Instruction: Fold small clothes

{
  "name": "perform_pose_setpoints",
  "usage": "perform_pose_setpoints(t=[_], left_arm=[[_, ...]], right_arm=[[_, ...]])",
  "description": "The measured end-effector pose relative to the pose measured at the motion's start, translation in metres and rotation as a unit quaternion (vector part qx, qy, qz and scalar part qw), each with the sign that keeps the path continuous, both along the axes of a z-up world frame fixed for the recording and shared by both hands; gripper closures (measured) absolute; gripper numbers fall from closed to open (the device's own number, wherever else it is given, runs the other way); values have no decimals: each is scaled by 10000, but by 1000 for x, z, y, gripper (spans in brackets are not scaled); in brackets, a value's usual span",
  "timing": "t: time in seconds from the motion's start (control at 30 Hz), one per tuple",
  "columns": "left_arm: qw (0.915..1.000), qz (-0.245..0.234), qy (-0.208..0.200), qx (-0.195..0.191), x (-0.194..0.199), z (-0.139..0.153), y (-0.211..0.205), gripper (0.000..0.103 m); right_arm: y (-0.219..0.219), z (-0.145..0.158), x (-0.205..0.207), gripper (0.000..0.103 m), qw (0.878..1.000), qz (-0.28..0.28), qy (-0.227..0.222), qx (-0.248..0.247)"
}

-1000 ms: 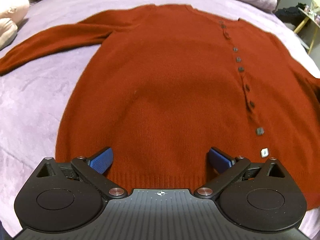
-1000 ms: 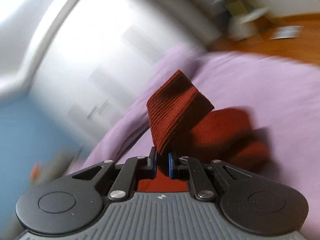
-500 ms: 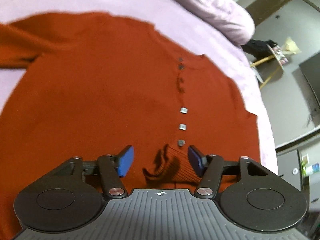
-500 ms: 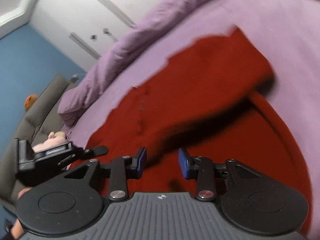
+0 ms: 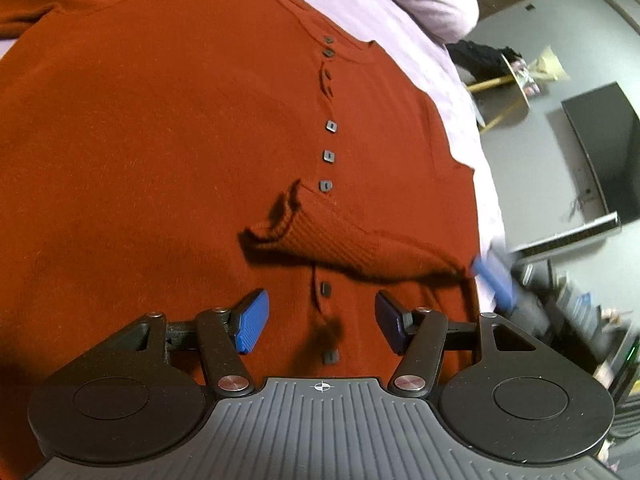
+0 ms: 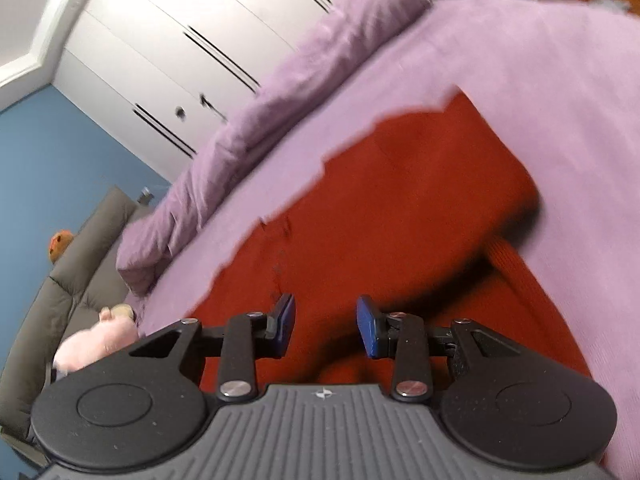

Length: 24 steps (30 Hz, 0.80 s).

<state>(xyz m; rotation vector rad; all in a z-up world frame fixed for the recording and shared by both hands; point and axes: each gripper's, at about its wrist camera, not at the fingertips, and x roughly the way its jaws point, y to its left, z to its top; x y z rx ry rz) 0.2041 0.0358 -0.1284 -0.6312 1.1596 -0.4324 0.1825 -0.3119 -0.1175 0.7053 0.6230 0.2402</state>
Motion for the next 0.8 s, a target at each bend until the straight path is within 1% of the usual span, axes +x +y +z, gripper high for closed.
perform_pose_setpoints(t=[0.07, 0.1, 0.13, 0.17, 0.2, 0.23, 0.27, 0.3, 0.37, 0.43, 0.53, 0.6, 0.63, 0.67, 0.73, 0.77, 0.8], left_arm=[[9999, 42, 35, -98, -2, -1, 4, 40], [9998, 83, 68, -150, -2, -2, 6, 40], [9997, 128, 87, -213, -2, -3, 8, 39], [9994, 176, 111, -259, -2, -4, 12, 39], [9991, 235, 147, -311, -3, -4, 15, 39], [9986, 303, 183, -383, -4, -4, 19, 38], [9980, 377, 221, -464, -3, -6, 22, 38], [9969, 446, 258, -590, -3, -8, 25, 37], [9949, 546, 338, -775, -1, -13, 26, 36], [9926, 604, 432, -957, 2, -18, 25, 31], [9917, 681, 451, -995, 5, -20, 16, 26], [9915, 704, 392, -1024, 5, -20, 11, 28], [9910, 730, 404, -1045, 6, -20, 9, 36], [9904, 779, 501, -1030, 6, -23, 8, 43], [9894, 840, 605, -1016, 9, -28, 7, 68], [9899, 850, 640, -934, 11, -29, 6, 78], [9909, 837, 675, -809, 14, -30, 5, 94]], right_arm=[[10, 8, 17, 69, 9997, 122, -88, -172], [16, 8, 26, 69, 9993, 238, -25, -283], [23, 4, 36, 70, 9985, 341, 126, -410], [28, -4, 43, 72, 9969, 479, 378, -493], [31, -15, 47, 80, 9943, 661, 687, -475], [34, -21, 47, 84, 9919, 784, 905, -413], [36, -28, 43, 84, 9893, 935, 1059, -365], [39, -33, 32, 84, 9874, 1074, 1082, -424], [42, -37, 8, 84, 9862, 1192, 979, -595], [40, -37, -13, 86, 9878, 1133, 867, -627], [36, -37, -25, 86, 9898, 1000, 919, -442], [35, -39, -30, 86, 9907, 968, 857, -424], [35, -39, -32, 86, 9911, 950, 817, -444], [33, -39, -35, 86, 9914, 932, 801, -458], [32, -37, -41, 82, 9920, 798, 765, -609], [29, -35, -45, 79, 9920, 729, 755, -699], [27, -33, -48, 78, 9925, 640, 736, -732]])
